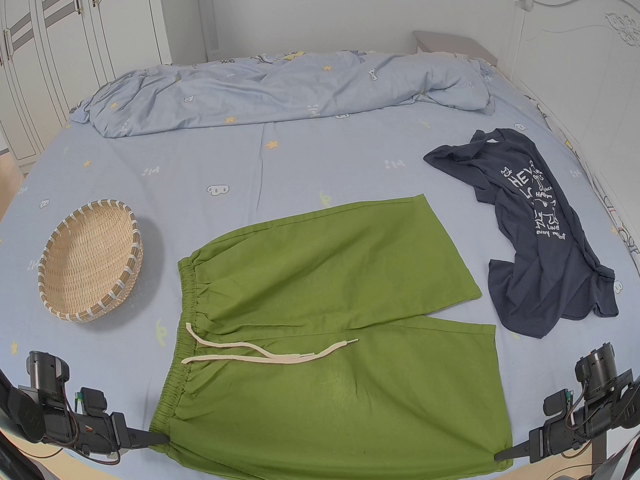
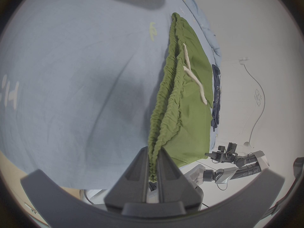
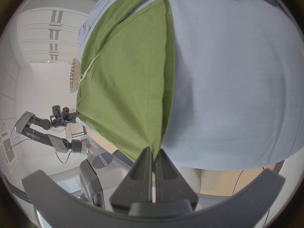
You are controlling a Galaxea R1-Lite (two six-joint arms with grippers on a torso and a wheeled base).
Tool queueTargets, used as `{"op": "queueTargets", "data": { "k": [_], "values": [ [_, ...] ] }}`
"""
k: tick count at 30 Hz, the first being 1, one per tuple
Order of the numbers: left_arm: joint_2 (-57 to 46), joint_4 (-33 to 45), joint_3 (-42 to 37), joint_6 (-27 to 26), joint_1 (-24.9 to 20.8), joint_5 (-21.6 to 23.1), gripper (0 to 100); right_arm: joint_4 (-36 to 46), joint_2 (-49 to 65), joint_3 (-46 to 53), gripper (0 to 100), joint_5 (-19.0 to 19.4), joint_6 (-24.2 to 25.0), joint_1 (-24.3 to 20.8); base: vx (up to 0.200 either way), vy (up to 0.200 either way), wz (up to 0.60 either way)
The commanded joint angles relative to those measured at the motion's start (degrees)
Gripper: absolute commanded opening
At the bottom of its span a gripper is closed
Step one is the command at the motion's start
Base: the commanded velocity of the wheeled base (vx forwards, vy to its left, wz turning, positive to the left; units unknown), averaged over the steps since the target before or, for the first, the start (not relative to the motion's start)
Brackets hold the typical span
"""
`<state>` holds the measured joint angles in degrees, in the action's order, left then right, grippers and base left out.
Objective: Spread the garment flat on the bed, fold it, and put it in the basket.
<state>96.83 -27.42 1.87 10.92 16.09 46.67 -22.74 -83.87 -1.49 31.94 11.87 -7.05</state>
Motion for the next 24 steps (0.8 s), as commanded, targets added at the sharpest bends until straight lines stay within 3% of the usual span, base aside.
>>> {"op": "queueTargets", "data": {
  "k": [1,9,11,13,14,18,21,24],
  "values": [
    [-0.5,-0.1,-0.6,0.0,0.5,-0.3,0,0.0,1.3,0.9,0,0.0,0.1,-0.1,0.0,0.0,0.0],
    [-5.2,0.1,2.1,2.0,-0.5,-0.3,0,4.4,4.3,-7.6,0,-0.4,0.9,0.6,0.0,0.0,0.0],
    [-10.0,1.5,6.7,10.7,-2.9,-0.4,0,15.1,7.7,-16.9,0,-0.7,0.9,0.5,0.0,0.0,0.0],
    [-10.8,2.0,7.6,12.3,-3.3,-0.4,0,16.8,8.0,-18.5,0,-0.8,0.9,0.5,0.0,0.0,0.0],
    [-14.7,6.0,13.0,19.3,-6.0,-0.7,0,24.8,9.6,-27.1,0,-2.1,1.0,0.4,0.0,0.0,0.0],
    [-17.6,13.1,20.2,21.6,-8.5,-0.8,0,29.9,9.5,-36.4,0,-4.5,1.0,0.1,0.0,0.0,0.0],
    [-16.5,21.3,29.0,21.7,-10.6,-4.3,0,31.5,7.8,-44.9,0,-5.8,2.3,-0.1,0.0,0.0,0.0],
    [-12.8,22.6,33.7,21.6,-11.7,-9.8,0,31.9,5.0,-51.1,0,-5.9,3.5,-1.0,0.0,0.0,0.0]
  ]
}}
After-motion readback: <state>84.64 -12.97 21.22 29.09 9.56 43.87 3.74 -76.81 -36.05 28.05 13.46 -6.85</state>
